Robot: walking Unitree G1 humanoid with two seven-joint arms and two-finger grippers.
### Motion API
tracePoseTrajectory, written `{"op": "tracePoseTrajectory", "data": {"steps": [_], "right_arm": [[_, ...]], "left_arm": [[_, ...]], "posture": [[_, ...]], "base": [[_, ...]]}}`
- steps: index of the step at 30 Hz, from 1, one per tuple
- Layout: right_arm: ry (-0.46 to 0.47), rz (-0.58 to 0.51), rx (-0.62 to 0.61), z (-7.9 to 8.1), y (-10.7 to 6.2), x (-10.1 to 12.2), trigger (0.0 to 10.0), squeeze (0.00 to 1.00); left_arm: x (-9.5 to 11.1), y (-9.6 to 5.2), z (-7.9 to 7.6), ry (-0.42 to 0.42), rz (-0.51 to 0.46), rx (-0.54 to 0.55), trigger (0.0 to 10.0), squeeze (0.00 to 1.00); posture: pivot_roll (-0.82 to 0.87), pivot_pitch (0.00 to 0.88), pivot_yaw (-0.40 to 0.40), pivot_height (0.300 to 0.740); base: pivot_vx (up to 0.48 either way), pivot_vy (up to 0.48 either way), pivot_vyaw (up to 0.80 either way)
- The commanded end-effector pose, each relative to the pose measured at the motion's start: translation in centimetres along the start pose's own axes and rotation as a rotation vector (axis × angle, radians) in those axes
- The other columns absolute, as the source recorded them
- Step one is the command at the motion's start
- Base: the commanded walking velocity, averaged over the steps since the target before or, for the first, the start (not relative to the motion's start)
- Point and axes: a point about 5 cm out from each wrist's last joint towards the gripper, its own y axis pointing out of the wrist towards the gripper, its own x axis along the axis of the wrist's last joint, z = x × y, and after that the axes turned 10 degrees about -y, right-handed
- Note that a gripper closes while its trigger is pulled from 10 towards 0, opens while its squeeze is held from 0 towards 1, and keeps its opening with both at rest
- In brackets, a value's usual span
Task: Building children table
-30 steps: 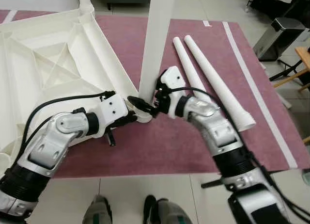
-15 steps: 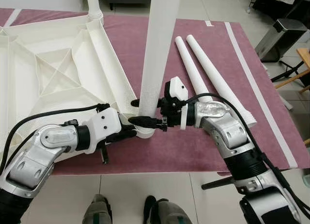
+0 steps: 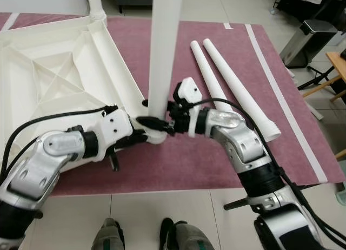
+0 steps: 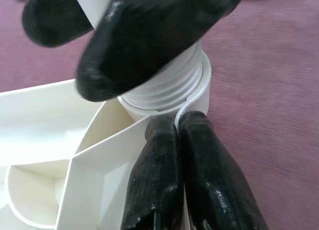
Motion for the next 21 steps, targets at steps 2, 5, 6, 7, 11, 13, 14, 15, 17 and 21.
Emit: {"op": "tracePoseTrajectory", "data": {"steps": [2, 5, 6, 7, 11, 13, 14, 15, 17, 21], "right_arm": [[0.042, 0.19, -0.257, -1.8, -0.5, -2.7, 0.0, 0.0], [0.06, 0.211, -0.319, -1.7, -0.3, -2.9, 0.0, 0.0], [0.078, 0.236, -0.388, -1.7, -0.2, -3.2, 0.0, 0.0], [0.078, 0.236, -0.388, -1.7, -0.2, -3.2, 0.0, 0.0], [0.135, 0.305, -0.591, -1.4, 0.3, -4.2, 0.0, 0.0], [0.15, 0.316, -0.617, -1.2, 0.5, -4.4, 0.0, 0.0], [0.15, 0.316, -0.617, -1.2, 0.5, -4.4, 0.0, 0.0], [0.16, 0.317, -0.64, -1.0, 0.7, -4.4, 0.0, 0.0], [0.154, 0.297, -0.62, -0.6, 1.2, -4.1, 10.0, 0.0], [0.141, 0.242, -0.577, -0.2, 1.6, -3.4, 10.0, 0.0]], "left_arm": [[1.9, 0.7, 0.2, 0.081, -0.073, -0.015, 0.0, 0.0], [2.0, 1.4, 1.1, 0.077, -0.07, 0.015, 0.0, 0.0], [2.0, 2.1, 1.9, 0.072, -0.062, 0.046, 0.0, 0.0], [2.0, 2.1, 1.9, 0.072, -0.062, 0.046, 0.0, 0.0], [2.2, 4.2, 4.3, 0.032, -0.047, 0.163, 0.0, 0.0], [2.2, 4.6, 4.7, 0.021, -0.046, 0.179, 0.0, 0.0], [2.2, 4.6, 4.7, 0.021, -0.046, 0.179, 0.0, 0.0], [2.3, 4.8, 4.8, 0.017, -0.046, 0.183, 0.0, 0.0], [2.3, 4.7, 4.5, 0.02, -0.053, 0.162, 0.0, 0.0], [2.3, 4.6, 4.3, 0.025, -0.058, 0.147, 0.0, 0.0]], "posture": [[0.14, 0.192, -0.044, 0.74], [0.14, 0.191, -0.043, 0.74], [0.13, 0.191, -0.041, 0.74], [0.13, 0.191, -0.041, 0.74], [0.13, 0.191, -0.038, 0.74], [0.13, 0.19, -0.037, 0.74], [0.13, 0.19, -0.037, 0.74], [0.12, 0.19, -0.035, 0.74], [0.12, 0.189, -0.035, 0.74], [0.13, 0.189, -0.037, 0.74]], "base": [[0.0, 0.0, 0.0], [0.0, 0.0, 0.0], [0.0, 0.0, 0.0], [0.0, 0.0, 0.0], [0.0, 0.0, 0.0], [0.0, 0.0, 0.0], [0.0, 0.0, 0.0], [0.0, 0.0, 0.0], [0.0, 0.0, 0.0], [0.0, 0.0, 0.0]]}}
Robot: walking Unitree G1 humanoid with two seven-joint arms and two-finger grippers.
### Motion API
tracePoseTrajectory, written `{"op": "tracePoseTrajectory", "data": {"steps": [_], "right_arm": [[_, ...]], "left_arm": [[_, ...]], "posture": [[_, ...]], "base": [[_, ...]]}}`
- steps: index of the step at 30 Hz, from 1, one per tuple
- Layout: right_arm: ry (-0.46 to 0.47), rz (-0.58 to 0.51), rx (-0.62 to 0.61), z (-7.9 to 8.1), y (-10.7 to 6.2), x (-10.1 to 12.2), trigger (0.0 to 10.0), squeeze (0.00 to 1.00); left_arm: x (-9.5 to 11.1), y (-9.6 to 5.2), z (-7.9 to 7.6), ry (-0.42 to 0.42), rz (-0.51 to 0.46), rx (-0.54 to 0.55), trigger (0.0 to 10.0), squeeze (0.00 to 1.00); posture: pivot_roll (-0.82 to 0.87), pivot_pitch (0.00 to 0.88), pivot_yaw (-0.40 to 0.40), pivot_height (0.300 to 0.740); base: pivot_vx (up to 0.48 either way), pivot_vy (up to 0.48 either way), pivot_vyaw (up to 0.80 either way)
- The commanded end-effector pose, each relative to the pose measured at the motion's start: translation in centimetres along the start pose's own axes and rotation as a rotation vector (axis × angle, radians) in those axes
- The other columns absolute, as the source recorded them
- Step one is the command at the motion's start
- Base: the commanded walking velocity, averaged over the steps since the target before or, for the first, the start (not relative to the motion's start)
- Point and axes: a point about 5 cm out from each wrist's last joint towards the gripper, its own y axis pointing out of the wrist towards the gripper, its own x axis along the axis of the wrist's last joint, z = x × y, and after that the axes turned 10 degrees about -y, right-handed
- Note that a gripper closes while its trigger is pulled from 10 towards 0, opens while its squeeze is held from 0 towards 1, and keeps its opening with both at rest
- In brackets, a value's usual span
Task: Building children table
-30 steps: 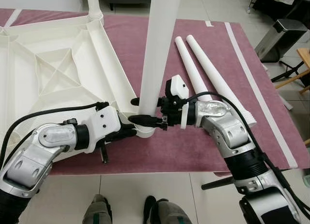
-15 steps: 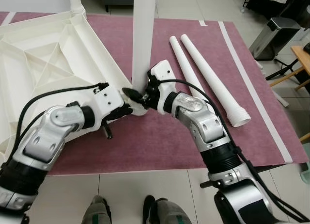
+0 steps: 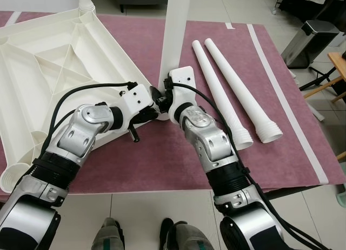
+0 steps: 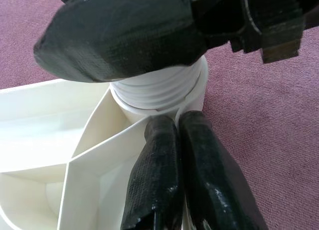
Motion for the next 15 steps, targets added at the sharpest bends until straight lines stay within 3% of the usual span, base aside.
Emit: {"op": "tracePoseTrajectory", "data": {"steps": [1, 3, 4, 8, 9, 15], "right_arm": [[-0.02, 0.084, -0.004, 0.3, -0.3, -2.1, 10.0, 0.0], [-0.02, 0.084, -0.004, 0.3, -0.3, -2.1, 10.0, 0.0], [-0.015, 0.064, 0.01, 0.3, -0.3, -1.9, 10.0, 1.0], [-0.017, 0.024, 0.042, 0.6, -0.4, -1.5, 10.0, 1.0], [-0.017, -0.001, 0.08, 0.6, -0.5, -1.2, 10.0, 0.0], [-0.054, -0.096, 0.261, -0.1, -1.5, -0.4, 10.0, 0.0]], "left_arm": [[1.8, -0.5, 0.5, 0.07, -0.093, 0.078, 0.0, 0.0], [1.8, -0.5, 0.5, 0.07, -0.093, 0.078, 0.0, 0.0], [1.7, -0.5, 0.4, 0.07, -0.096, 0.074, 0.0, 0.0], [1.6, -0.3, 0.5, 0.07, -0.102, 0.066, 0.0, 0.0], [1.6, -0.4, 0.4, 0.071, -0.106, 0.06, 0.0, 0.0], [1.7, -1.1, -0.5, 0.087, -0.132, -0.001, 0.0, 0.0]], "posture": [[0.13, 0.188, -0.039, 0.74], [0.13, 0.188, -0.039, 0.74], [0.13, 0.187, -0.042, 0.74], [0.13, 0.186, -0.043, 0.74], [0.13, 0.185, -0.044, 0.74], [0.13, 0.182, -0.042, 0.74]], "base": [[0.0, 0.0, 0.0], [0.0, 0.0, 0.0], [0.0, 0.0, 0.0], [0.0, 0.0, 0.0], [0.0, 0.0, 0.0], [0.0, 0.0, 0.0]]}}
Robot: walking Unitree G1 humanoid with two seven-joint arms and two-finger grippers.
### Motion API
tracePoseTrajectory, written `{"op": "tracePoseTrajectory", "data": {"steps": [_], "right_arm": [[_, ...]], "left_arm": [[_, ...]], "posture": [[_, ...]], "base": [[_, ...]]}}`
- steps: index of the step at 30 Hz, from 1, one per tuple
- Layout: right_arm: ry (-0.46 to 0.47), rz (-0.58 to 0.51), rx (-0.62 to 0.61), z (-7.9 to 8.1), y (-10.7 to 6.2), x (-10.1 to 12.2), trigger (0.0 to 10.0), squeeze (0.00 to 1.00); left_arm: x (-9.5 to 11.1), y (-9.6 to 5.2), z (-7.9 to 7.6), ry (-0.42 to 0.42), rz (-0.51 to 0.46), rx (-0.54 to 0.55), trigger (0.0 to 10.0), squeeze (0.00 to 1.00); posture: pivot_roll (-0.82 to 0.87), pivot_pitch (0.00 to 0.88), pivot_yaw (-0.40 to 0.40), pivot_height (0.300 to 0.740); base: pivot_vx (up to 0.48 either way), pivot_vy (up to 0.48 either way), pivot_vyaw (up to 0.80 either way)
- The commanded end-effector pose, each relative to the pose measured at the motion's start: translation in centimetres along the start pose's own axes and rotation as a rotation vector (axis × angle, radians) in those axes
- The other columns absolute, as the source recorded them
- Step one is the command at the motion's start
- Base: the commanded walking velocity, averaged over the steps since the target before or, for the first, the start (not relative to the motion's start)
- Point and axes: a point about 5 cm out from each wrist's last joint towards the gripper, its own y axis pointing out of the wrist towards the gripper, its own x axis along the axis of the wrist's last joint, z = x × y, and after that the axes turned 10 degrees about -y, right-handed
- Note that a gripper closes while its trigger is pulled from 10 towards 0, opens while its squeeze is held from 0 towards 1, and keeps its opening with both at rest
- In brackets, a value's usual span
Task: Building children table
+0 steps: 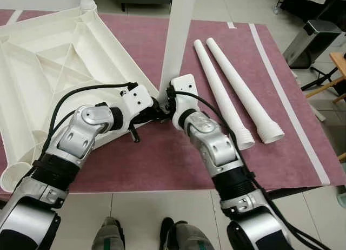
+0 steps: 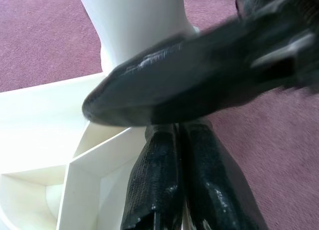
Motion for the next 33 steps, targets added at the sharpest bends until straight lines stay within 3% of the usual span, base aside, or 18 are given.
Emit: {"op": "tracePoseTrajectory", "data": {"steps": [1, 3, 5, 7, 13, 17, 25, 33], "right_arm": [[-0.019, -0.051, 0.123, 0.3, -0.7, 0.3, 10.0, 0.0], [-0.019, -0.051, 0.123, 0.3, -0.7, 0.3, 10.0, 0.0], [-0.094, -0.078, 0.33, -0.2, -2.3, 0.3, 10.0, 0.0], [-0.138, -0.077, 0.452, -0.4, -3.3, 0.2, 10.0, 0.0], [-0.174, -0.057, 0.579, -0.4, -3.9, -0.3, 10.0, 0.0], [-0.162, -0.063, 0.681, -0.6, -4.1, -0.6, 10.0, 0.0], [-0.093, -0.146, 0.829, 0.0, -4.1, 0.0, 10.0, 0.0], [-0.037, -0.225, 0.919, 1.1, -3.6, 0.9, 10.0, 0.0]], "left_arm": [[2.1, -0.8, -0.5, 0.075, -0.099, -0.026, 0.0, 0.0], [2.1, -0.8, -0.5, 0.075, -0.099, -0.026, 0.0, 0.0], [1.8, -2.3, -2.1, 0.103, -0.098, -0.115, 0.0, 0.0], [1.5, -3.3, -3.3, 0.121, -0.088, -0.171, 0.0, 0.0], [1.3, -4.9, -4.7, 0.128, -0.088, -0.231, 0.0, 0.0], [1.4, -6.7, -6.1, 0.133, -0.089, -0.279, 0.0, 0.0], [1.7, -7.5, -7.8, 0.133, -0.091, -0.335, 0.0, 0.0], [1.7, -7.2, -9.1, 0.114, -0.094, -0.388, 0.0, 0.0]], "posture": [[0.13, 0.182, -0.042, 0.74], [0.13, 0.182, -0.042, 0.74], [0.13, 0.181, -0.04, 0.74], [0.13, 0.182, -0.043, 0.74], [0.15, 0.181, -0.053, 0.74], [0.16, 0.182, -0.061, 0.74], [0.17, 0.187, -0.062, 0.74], [0.17, 0.188, -0.056, 0.74]], "base": [[0.0, 0.0, 0.0], [0.0, 0.0, 0.0], [0.0, 0.0, 0.0], [0.0, 0.0, 0.0], [0.0, 0.0, 0.0], [0.0, 0.0, 0.0], [0.0, 0.0, 0.0], [0.0, 0.0, 0.0]]}}
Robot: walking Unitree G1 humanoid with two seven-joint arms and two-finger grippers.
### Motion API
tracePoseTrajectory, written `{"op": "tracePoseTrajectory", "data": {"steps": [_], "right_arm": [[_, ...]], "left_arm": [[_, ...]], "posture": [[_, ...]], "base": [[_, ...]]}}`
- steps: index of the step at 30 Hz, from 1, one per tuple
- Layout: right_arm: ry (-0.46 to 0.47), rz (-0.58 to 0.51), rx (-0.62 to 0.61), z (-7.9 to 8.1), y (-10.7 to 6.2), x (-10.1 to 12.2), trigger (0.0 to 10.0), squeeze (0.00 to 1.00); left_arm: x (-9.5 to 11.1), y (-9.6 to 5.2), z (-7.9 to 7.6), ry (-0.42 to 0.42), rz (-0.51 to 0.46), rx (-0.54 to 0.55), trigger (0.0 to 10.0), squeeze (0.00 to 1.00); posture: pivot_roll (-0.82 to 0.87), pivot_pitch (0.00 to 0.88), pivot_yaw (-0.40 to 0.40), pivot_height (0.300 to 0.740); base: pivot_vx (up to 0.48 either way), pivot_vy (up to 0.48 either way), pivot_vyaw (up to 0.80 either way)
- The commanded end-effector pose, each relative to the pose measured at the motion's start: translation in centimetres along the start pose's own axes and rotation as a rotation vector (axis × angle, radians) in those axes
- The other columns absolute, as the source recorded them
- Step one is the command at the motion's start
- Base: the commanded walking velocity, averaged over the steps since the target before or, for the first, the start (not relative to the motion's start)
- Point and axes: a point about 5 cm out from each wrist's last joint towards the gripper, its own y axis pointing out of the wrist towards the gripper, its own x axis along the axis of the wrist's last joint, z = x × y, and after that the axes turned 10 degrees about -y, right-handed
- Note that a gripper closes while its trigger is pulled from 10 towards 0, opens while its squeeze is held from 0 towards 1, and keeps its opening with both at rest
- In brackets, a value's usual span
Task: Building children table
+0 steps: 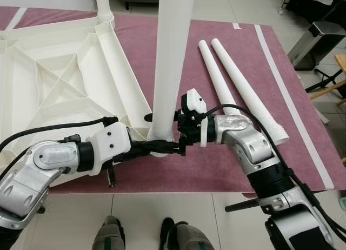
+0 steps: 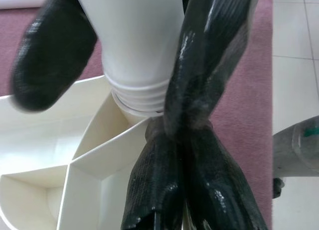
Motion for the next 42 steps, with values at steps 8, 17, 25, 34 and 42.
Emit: {"op": "tracePoseTrajectory", "data": {"steps": [8, 17, 25, 34, 42], "right_arm": [[0.023, -0.043, 0.032, 0.3, 0.2, 0.0, 0.0, 0.0], [0.025, 0.069, -0.172, -0.4, 0.5, -1.8, 0.0, 0.0], [0.1, 0.291, -0.618, -2.1, 1.5, -4.7, 0.0, 0.0], [0.196, 0.424, -1.042, -3.3, 1.9, -6.2, 0.0, 0.0], [0.193, 0.367, -1.133, -3.7, 3.0, -5.1, 0.0, 0.0]], "left_arm": [[1.7, 0.3, -1.5, 0.056, -0.067, -0.133, 0.0, 0.0], [1.7, 1.4, 0.9, 0.005, -0.096, -0.022, 0.0, 0.0], [1.7, 3.7, 6.2, -0.034, -0.081, 0.192, 0.0, 0.0], [2.1, 5.4, 11.1, -0.065, -0.02, 0.416, 0.0, 0.0], [2.5, 5.8, 11.6, -0.054, -0.027, 0.407, 0.0, 0.0]], "posture": [[0.16, 0.193, -0.054, 0.74], [0.16, 0.198, -0.048, 0.74], [0.15, 0.208, -0.038, 0.74], [0.14, 0.21, -0.022, 0.74], [0.14, 0.21, -0.023, 0.74]], "base": [[0.0, 0.0, 0.0], [0.0, 0.0, 0.0], [0.0, 0.0, 0.0], [0.0, 0.0, 0.0], [0.0, 0.0, 0.0]]}}
